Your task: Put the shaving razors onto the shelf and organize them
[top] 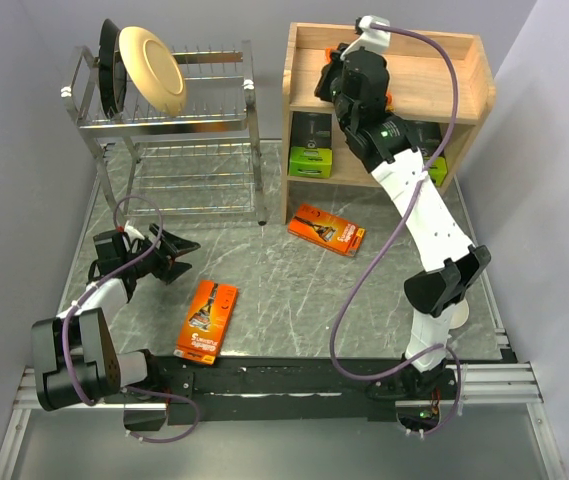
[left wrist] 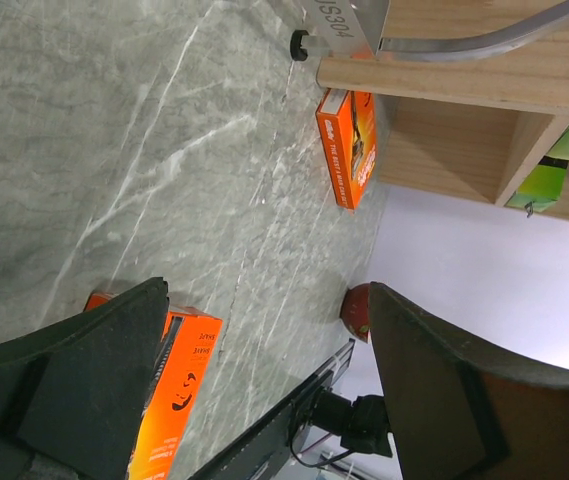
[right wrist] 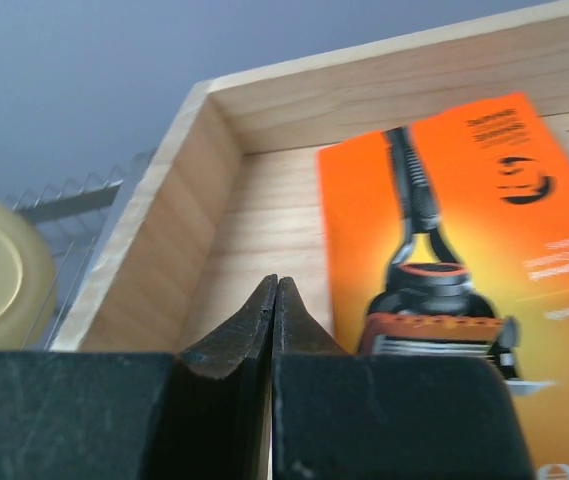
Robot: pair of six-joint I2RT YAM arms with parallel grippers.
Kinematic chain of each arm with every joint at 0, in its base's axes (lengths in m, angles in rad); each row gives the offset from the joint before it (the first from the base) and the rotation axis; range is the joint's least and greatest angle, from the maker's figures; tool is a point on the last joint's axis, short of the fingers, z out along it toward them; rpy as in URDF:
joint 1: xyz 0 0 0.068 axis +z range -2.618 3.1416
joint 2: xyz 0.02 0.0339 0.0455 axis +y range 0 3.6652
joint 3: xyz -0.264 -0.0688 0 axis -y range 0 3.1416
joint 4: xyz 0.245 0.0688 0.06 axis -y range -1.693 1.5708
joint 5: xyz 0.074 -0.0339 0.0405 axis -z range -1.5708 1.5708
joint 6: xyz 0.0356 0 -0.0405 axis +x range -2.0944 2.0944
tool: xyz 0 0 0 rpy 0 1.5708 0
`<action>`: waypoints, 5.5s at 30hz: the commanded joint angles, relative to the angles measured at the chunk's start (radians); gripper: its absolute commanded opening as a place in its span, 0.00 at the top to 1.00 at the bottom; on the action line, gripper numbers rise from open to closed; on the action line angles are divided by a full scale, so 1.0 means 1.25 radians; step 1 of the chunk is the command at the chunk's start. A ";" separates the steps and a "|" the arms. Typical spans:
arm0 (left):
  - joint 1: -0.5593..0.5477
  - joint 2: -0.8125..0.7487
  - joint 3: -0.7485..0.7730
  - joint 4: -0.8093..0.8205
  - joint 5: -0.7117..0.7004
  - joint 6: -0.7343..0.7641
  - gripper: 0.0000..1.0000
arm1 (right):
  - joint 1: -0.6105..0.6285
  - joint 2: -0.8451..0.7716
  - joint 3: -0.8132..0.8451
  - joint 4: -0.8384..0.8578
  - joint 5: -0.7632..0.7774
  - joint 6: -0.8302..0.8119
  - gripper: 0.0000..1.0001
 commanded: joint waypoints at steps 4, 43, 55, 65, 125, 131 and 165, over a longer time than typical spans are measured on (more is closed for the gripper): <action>0.007 -0.036 -0.018 0.029 -0.011 0.000 0.13 | -0.077 0.024 -0.027 -0.054 0.089 0.069 1.00; 0.012 -0.016 -0.005 0.064 0.000 -0.015 0.12 | -0.278 -0.145 -0.247 0.044 -0.441 -0.048 0.80; 0.013 -0.049 -0.019 0.047 -0.005 -0.007 0.12 | -0.199 -0.017 -0.127 0.033 -0.322 -0.002 0.84; 0.029 -0.079 -0.034 0.025 -0.013 0.004 0.11 | -0.150 0.058 -0.049 0.043 -0.288 -0.001 0.78; -0.135 0.461 0.270 -0.302 -0.121 0.093 0.77 | 0.191 -0.094 -1.022 0.283 -0.911 0.301 0.18; -0.108 0.408 0.202 -0.278 -0.122 0.098 0.78 | 0.186 -0.149 -1.025 0.164 -0.807 0.281 0.22; -0.106 0.389 0.211 -0.267 -0.136 0.128 0.55 | 0.140 -0.036 -1.090 0.278 -0.900 0.304 0.92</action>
